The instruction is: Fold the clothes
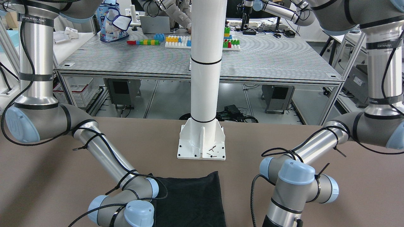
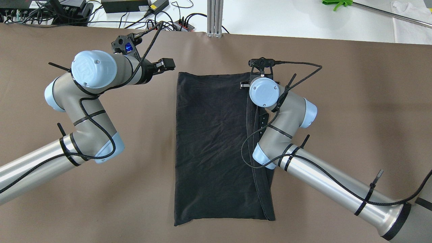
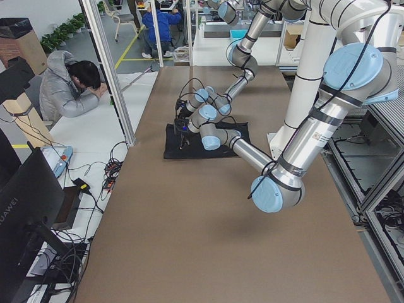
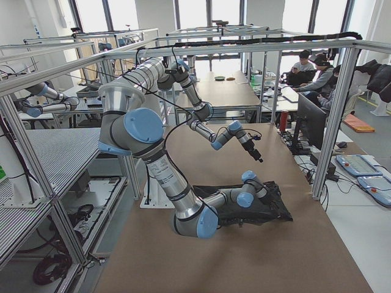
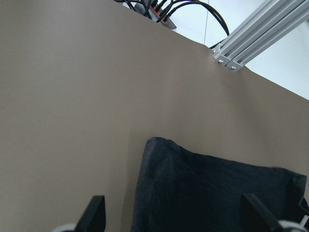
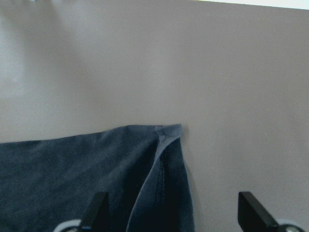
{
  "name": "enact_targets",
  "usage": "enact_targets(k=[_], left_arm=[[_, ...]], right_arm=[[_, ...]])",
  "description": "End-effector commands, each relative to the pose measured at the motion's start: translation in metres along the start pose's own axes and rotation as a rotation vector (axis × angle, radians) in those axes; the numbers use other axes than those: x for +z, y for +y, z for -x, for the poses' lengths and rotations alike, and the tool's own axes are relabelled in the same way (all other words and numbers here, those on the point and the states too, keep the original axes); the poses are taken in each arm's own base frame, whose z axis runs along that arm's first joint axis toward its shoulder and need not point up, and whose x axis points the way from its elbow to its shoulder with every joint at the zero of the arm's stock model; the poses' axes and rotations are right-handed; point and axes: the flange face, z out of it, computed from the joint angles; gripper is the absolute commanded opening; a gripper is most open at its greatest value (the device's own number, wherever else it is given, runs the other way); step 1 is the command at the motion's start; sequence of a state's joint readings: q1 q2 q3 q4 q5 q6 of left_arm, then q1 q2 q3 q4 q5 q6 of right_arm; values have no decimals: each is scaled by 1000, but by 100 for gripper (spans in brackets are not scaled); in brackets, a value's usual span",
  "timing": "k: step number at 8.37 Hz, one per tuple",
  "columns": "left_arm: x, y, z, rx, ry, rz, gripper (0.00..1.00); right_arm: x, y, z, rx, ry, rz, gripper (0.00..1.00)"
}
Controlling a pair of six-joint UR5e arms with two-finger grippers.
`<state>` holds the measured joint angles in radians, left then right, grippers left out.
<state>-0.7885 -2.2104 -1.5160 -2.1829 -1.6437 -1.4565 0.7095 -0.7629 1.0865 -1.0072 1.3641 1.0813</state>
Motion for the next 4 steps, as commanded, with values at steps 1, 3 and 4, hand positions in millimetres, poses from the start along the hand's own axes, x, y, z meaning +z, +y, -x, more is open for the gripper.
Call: enact_targets(k=[1,3,4], left_arm=[[1,0,2,1,-2,-1,100],[2,0,2,0,-4,0,100],[2,0,2,0,-4,0,100]], right_arm=[[4,0,-3,-5,13,-10,94],[10,2,-6,-7,25,-14,94],[12,3,-7,-10,28,-12,94]])
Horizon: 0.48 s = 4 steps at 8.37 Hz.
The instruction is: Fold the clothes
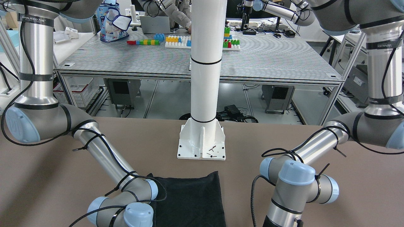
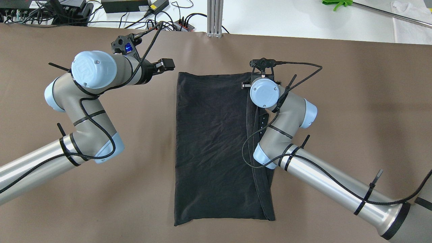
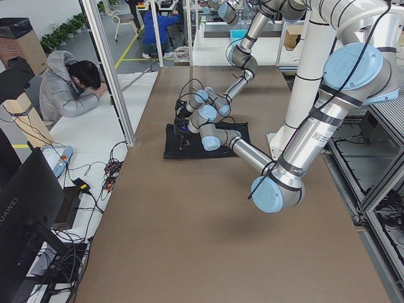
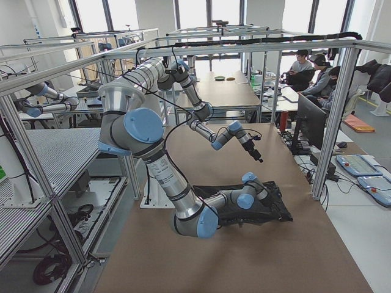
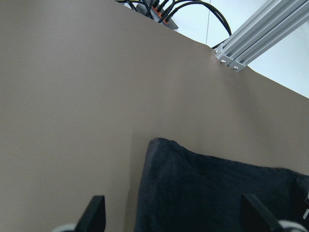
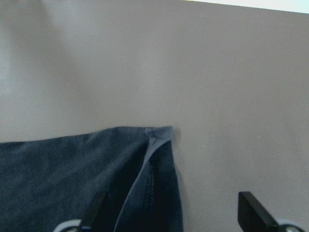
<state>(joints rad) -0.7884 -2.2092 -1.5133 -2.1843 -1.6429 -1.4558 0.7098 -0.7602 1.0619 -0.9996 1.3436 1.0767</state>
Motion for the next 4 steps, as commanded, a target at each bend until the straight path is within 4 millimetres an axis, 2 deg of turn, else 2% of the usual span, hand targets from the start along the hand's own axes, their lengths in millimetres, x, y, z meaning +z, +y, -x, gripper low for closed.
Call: enact_targets(k=[1,2,4], left_arm=[[1,1,1,0,-2,2,100],[2,1,0,0,-2,2,100],[1,1,-1,0,-2,2,100]], right_arm=[[4,1,-4,-8,8,-1,94],[6,-8,-13,-29,15,-3,94],[17,-8,-37,-61,41,8,94]])
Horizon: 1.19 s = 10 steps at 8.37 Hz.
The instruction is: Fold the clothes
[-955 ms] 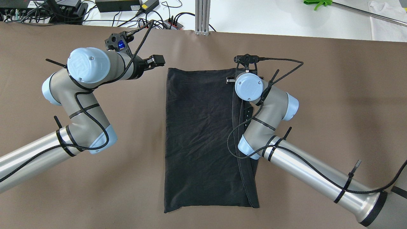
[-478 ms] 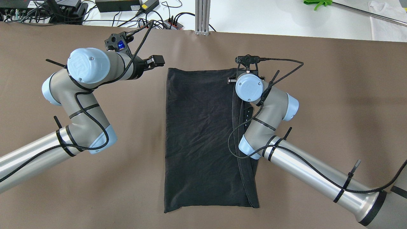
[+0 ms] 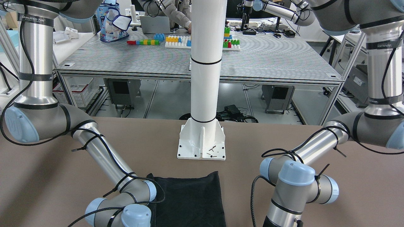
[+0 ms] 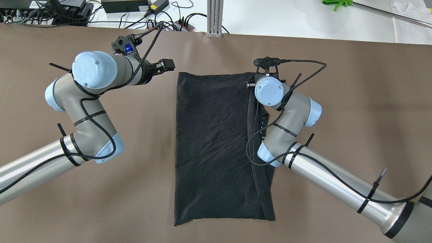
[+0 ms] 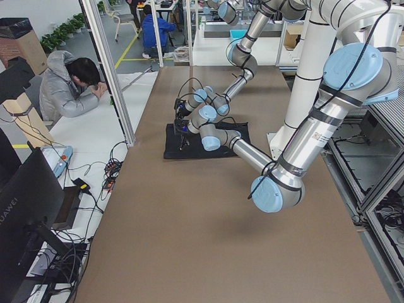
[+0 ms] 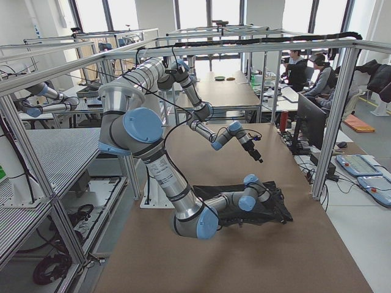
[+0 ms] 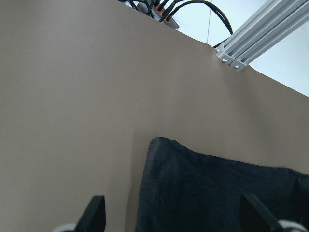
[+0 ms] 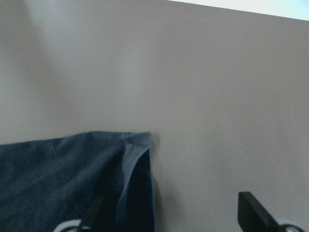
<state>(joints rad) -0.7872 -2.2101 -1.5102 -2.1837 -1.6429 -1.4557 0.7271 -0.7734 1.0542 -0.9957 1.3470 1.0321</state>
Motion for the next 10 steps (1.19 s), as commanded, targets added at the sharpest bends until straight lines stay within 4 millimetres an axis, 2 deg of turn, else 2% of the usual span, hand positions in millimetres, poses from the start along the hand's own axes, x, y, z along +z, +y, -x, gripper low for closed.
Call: enact_targets(k=[1,3,4,5,8,9,10], left_arm=[[0,1,-2,1,2,1,100],[0,1,-3,1,3,0,100],[0,1,-3,1,3,0,100],[0,1,-3,1,2,0,100],[2,1,-3,1,-1,0,100],[3,1,-2,0,-3,0,100],[3,1,-2,0,-3,0,100]], right_arm=[[11,-1,-26,-24,27,10,94],[14,-1,-34,-46,29,20,94],[14,-16,-46,-41,8,54,94],[10,-26,-49,-29,-13,70,94],[-21,-46,-31,4,-85,52,94],[-31,-47,-24,35,-102,46,94],[-34,-37,-15,69,-109,56,94]])
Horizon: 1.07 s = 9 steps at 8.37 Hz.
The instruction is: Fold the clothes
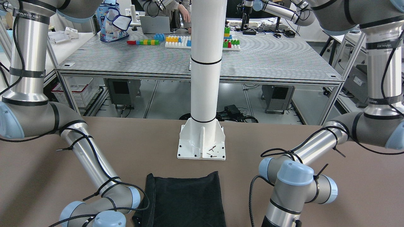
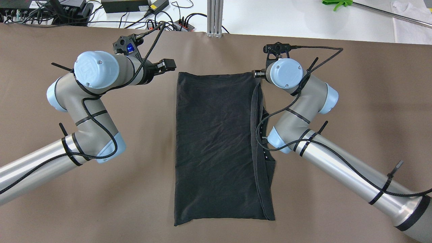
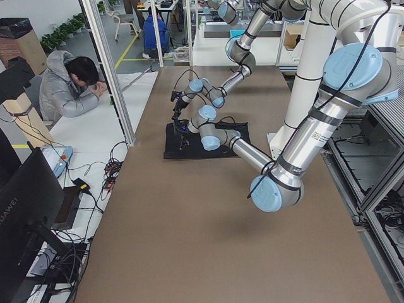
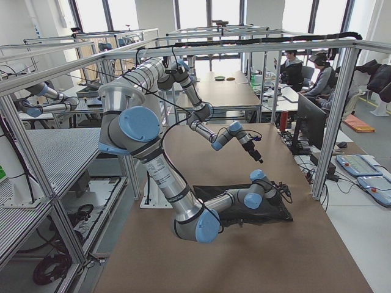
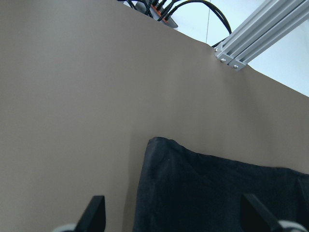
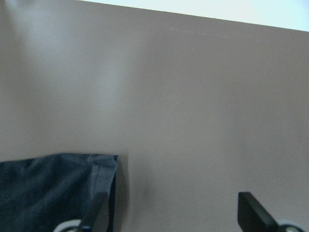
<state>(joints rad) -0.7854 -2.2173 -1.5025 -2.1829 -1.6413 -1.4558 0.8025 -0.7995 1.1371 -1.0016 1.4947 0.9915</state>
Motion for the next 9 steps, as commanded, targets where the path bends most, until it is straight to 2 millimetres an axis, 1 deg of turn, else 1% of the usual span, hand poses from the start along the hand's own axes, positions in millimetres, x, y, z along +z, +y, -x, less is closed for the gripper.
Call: enact_targets(k=[1,2,3,4,7,9], left_arm=[[1,0,0,0,-1,0,100],[1,0,1,0,-3,0,100],[2,-1,1,-1,-5,-1,100],[2,-1,2,-1,-5,-1,100],[3,-1,2,-1,-8,-1,100],[3,-1,2,-1,-6,-1,100]], right_arm=[[-11,21,29,66,-36,12,94],[-8,31,36,58,-37,21,94],[-5,37,37,48,-21,8,94],[-5,39,39,44,-20,4,94],[-5,43,35,34,-19,6,94],[1,51,25,31,-6,16,94]])
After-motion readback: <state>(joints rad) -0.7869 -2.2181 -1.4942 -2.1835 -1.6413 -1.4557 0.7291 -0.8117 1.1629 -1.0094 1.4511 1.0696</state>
